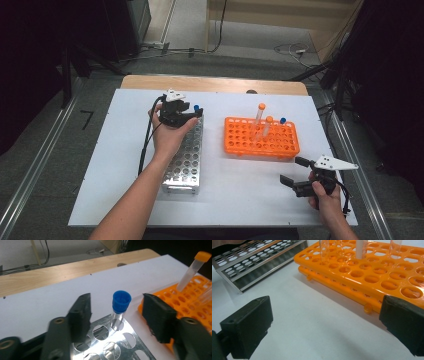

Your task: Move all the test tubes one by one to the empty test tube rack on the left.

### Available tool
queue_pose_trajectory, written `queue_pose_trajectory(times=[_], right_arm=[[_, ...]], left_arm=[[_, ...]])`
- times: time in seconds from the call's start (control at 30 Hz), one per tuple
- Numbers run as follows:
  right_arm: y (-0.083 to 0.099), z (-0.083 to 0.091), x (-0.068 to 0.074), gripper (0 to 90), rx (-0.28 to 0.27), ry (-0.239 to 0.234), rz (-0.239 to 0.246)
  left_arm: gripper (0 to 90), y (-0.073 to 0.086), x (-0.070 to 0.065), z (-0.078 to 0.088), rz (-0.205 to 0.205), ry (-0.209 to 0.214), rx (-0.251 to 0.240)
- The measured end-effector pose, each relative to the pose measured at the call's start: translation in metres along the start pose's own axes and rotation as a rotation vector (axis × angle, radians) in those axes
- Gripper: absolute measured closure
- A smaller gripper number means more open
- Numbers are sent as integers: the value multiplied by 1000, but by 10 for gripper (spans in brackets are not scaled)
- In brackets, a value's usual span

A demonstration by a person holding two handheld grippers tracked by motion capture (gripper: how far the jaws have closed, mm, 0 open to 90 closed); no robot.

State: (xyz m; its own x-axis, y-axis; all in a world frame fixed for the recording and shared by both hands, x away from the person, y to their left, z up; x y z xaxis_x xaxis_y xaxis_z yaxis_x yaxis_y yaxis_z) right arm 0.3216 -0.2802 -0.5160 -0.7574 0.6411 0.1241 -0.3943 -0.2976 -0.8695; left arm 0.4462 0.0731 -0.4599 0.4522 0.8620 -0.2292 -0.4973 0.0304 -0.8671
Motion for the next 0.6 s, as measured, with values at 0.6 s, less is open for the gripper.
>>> queue_pose_trajectory(times=[0.6], right_arm=[[-16, -3, -4, 0, -14, 13, -38]], left_arm=[[14, 13, -41, 62, -33, 174, -62]])
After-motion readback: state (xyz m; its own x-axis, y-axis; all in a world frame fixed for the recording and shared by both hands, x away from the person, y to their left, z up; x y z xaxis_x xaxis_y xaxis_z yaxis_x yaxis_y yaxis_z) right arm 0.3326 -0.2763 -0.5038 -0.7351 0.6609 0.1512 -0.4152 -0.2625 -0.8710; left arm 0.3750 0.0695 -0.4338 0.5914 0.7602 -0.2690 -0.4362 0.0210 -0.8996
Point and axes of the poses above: each handheld gripper's, and its own axes: z roughly backward along the jaws, y roughly out of its underside, x roughly to its left, the point moved 8 cm from there along -z, roughly forward along the jaws, and after that the axes turned 3 degrees about z, right-handed, at the moved point
